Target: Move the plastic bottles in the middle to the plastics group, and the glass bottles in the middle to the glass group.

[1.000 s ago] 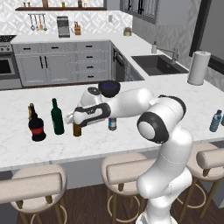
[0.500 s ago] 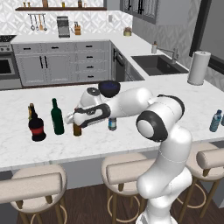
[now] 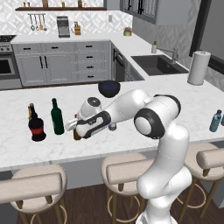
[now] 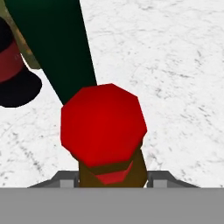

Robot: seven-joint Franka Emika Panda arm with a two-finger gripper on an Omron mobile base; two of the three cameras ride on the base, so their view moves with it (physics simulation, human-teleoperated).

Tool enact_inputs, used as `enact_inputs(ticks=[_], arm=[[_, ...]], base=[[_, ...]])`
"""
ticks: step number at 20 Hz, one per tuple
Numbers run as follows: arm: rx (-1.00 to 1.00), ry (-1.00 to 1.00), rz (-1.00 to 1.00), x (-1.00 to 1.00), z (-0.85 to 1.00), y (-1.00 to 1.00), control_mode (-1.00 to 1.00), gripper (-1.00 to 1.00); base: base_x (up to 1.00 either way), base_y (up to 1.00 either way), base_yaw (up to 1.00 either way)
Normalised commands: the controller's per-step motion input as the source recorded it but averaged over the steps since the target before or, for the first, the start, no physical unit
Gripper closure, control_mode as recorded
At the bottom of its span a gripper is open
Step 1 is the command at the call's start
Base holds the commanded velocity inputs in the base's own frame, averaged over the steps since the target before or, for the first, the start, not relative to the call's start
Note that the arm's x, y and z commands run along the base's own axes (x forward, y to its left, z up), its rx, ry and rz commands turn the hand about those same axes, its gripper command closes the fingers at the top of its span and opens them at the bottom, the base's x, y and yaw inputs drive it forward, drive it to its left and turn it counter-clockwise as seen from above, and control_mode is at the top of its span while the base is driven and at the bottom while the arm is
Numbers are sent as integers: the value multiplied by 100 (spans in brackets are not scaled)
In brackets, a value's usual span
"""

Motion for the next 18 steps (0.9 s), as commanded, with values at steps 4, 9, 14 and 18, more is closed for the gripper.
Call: enact_inputs(ticks=[4,9,14,18], arm=[[0,0,0,0,-12,3,-100,100],[0,7,0,21,0,13,-100,100],[0,2,0,27,0,20,-100,100],[0,0,0,11,-5,11,-100,100]], base=[[0,0,0],[0,0,0],[0,0,0],[0,0,0]])
